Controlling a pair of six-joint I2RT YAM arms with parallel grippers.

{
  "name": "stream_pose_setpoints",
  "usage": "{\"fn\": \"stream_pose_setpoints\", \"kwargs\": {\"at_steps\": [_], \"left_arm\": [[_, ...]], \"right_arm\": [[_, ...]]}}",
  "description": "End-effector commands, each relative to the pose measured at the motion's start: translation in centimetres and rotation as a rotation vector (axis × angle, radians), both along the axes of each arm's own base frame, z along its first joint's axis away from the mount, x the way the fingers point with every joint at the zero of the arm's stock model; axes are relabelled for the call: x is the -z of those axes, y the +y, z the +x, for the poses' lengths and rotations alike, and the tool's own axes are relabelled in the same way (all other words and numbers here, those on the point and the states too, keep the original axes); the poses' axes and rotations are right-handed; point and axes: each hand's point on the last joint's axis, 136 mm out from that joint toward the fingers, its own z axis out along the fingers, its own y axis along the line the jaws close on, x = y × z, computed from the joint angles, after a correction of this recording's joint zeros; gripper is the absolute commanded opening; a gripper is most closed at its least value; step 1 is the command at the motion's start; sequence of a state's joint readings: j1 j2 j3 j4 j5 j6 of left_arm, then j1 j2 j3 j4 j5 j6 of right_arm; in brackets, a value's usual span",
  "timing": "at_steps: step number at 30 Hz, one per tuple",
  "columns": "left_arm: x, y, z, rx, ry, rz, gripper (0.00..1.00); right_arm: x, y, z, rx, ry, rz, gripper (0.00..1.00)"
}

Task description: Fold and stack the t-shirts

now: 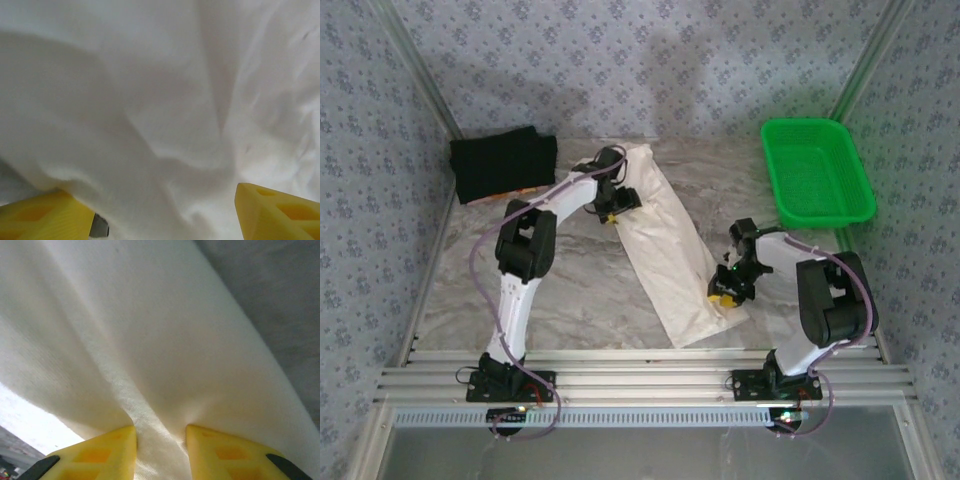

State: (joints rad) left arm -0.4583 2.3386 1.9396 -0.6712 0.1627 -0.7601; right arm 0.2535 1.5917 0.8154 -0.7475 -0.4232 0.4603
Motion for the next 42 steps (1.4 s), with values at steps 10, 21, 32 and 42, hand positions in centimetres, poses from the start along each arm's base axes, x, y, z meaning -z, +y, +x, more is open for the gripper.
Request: {"fn": "stream_pose_setpoints", "kwargs": {"at_steps": [10,21,32,42], "left_arm": [[2.4,8.8,1.6,0.013,0.030,0.189,0.72],[-2.6,9.9,-1.5,0.045,-0.035,0.012,0.76],[-6.9,5.1,-20.7,0.000,0.008,-0.141,0.78],[-2.7,4.1,-34.7,-0.051,0.044,-0.090,0.73]], "right_arm": [[-0.1,7.4,-3.3,-0.026,0.094,0.080,0.35],[-3.8,9.5,-3.1,-0.058,-0.026,0.042,0.49],[-5.9,4.1,-7.3,-0.029,-0.094,0.054,0.63],[-2.6,3.6,-7.3,-0.078,-0.103,0.099,0.60]]}}
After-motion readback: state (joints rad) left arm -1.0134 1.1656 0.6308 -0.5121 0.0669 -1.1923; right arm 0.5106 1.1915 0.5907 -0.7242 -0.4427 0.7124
